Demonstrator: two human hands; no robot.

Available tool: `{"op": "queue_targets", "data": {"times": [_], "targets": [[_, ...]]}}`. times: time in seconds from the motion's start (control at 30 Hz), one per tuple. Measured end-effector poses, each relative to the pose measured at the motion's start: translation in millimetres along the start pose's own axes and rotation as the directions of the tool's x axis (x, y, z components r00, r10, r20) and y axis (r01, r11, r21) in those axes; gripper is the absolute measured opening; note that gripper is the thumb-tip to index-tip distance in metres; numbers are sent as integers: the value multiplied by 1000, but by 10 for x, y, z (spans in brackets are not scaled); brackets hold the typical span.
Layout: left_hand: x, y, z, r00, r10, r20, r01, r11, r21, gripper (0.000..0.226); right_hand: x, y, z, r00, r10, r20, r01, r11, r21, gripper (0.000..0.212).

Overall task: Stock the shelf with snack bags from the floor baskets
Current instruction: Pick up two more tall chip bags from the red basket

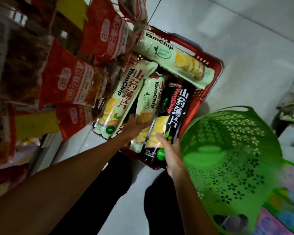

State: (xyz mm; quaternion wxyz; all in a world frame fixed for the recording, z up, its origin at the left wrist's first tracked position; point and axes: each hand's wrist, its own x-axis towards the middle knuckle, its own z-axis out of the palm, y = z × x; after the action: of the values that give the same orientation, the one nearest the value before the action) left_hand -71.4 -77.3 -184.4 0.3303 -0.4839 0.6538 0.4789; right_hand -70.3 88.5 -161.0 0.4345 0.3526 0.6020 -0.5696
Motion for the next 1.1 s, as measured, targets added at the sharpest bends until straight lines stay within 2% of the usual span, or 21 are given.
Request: {"op": "queue_targets", "data": {"times": [0.07, 0.13, 0.2, 0.27, 0.33, 0.47, 0.63, 0.73, 0.87, 0.97, 1.1], "targets": [[-113, 59, -9, 1000, -22, 19, 24, 991, -130, 105, -184, -46, -101, 1000, 8, 11, -8, 1000, -28, 95], [-385, 170, -28, 997, -12, 79, 33, 961, -276, 80, -496, -157, -266, 1000, -25, -2, 25, 998, -65, 90], [-738, 230, -75, 972, 21, 232, 69, 926, -370, 62, -855, -262, -423, 999, -36, -16, 34, 995, -96, 104], [-1195, 308, -175, 940, 79, 331, 50, 930, -364, 50, -1304, -451, -563, 998, -62, -14, 60, 994, -93, 119], [-1729, 439, -323, 926, 150, 346, -13, 929, -369, 46, -1808, -674, -683, 994, -110, 14, 110, 993, -42, 110], [-2924, 888, -719, 905, 279, 322, -119, 891, -439, 47, -2902, -1236, -860, 971, -239, 29, 240, 968, -77, 90], [-4532, 1691, -1332, 843, 486, 230, -327, 803, -499, 50, -4418, -2147, -954, 876, -481, 35, 482, 872, -79, 48], [-5316, 2053, -1636, 773, 617, 147, -458, 704, -544, 57, -5176, -2575, -985, 799, -599, 52, 601, 797, -62, 50], [-6592, 2279, -2090, 658, 752, 25, -585, 532, -612, 63, -6353, -3034, -934, 660, -743, 107, 746, 665, 17, 43], [-7413, 2198, -2414, 579, 811, -83, -651, 399, -646, 76, -7120, -3195, -766, 586, -784, 205, 801, 599, -1, 55], [-8464, 1739, -2977, 463, 838, -288, -770, 219, -600, 85, -8014, -3233, -298, 490, -807, 330, 855, 519, 0, 51]]}}
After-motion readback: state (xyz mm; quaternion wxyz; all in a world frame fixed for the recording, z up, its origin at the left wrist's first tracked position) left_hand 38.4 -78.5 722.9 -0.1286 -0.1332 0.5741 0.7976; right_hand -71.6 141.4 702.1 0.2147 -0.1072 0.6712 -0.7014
